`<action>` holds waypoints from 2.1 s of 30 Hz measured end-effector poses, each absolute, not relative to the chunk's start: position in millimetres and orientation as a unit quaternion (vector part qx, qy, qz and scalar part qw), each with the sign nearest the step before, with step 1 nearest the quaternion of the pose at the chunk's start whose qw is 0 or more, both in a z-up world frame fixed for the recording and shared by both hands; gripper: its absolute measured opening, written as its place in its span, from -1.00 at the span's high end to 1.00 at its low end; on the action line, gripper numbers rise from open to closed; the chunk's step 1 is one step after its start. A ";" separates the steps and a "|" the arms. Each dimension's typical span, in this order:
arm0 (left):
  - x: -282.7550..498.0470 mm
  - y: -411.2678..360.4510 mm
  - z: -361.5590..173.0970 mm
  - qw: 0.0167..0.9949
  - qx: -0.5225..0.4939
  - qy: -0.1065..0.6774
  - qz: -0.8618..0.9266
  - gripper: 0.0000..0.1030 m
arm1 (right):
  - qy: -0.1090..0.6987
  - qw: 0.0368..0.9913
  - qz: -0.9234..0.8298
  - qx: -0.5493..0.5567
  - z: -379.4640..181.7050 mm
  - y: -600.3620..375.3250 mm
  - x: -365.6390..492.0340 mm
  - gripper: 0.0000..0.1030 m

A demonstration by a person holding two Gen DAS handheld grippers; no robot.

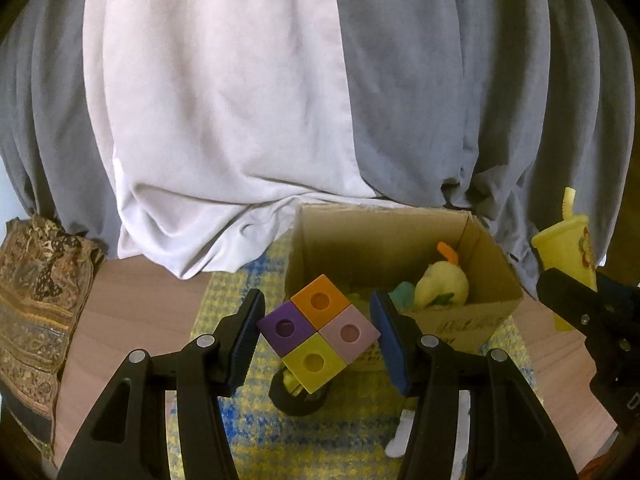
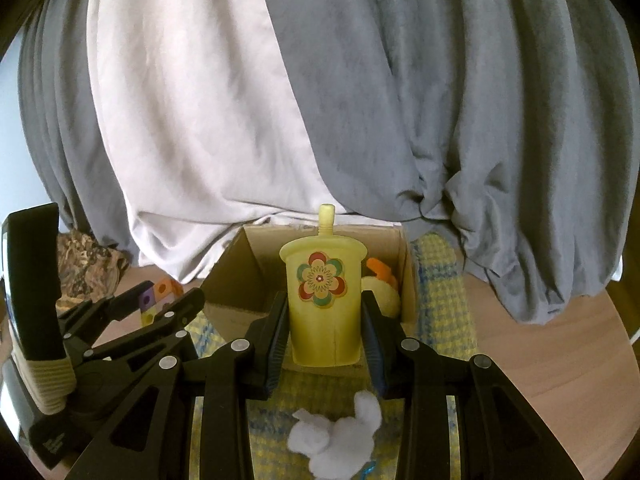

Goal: Organize objects
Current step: 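Lift the cup and block cube and carry both over the cardboard box, then open the right tool to drop the cup while the left tool releases the cube into the box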

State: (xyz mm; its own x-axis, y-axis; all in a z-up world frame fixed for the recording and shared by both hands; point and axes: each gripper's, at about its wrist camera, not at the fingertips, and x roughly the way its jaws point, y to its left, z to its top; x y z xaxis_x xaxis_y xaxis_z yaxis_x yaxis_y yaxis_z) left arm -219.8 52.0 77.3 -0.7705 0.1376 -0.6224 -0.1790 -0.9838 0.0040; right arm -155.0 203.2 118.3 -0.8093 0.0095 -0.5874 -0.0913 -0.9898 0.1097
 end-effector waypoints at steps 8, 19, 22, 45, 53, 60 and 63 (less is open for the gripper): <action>-237.5 65.4 85.8 0.094 -0.328 0.045 0.939 -0.05 | 0.065 0.031 0.950 -0.305 125.4 211.3 -169.6 0.32; -272.7 74.6 89.3 0.100 -0.339 0.044 0.934 -0.05 | 0.066 0.039 0.946 -0.316 129.3 223.3 -199.4 0.33; -281.8 77.5 90.6 0.098 -0.342 0.046 0.933 -0.05 | 0.064 0.042 0.945 -0.319 130.3 225.7 -207.3 0.32; -324.6 90.6 81.1 0.096 -0.374 0.059 0.921 -0.05 | 0.068 0.039 0.930 -0.358 118.3 235.3 -256.3 0.32; -318.0 92.3 83.6 0.077 -0.364 0.069 0.926 -0.59 | 0.065 0.066 0.936 -0.339 121.9 238.8 -246.8 -0.55; -309.8 87.8 88.2 0.070 -0.358 0.068 0.929 -0.85 | 0.061 0.072 0.939 -0.331 130.3 238.7 -235.9 -0.75; -302.3 83.9 91.2 0.064 -0.356 0.066 0.930 -0.93 | 0.061 0.071 0.939 -0.331 131.7 236.6 -230.9 -0.77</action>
State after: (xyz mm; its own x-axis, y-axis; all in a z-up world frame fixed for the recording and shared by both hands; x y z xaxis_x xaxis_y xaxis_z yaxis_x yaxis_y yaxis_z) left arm -302.3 83.9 91.2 -0.7387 0.0715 -0.6702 -0.1656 -0.9831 0.0777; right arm -230.9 236.6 131.7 -0.7709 0.0934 -0.6301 -0.1737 -0.9825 0.0669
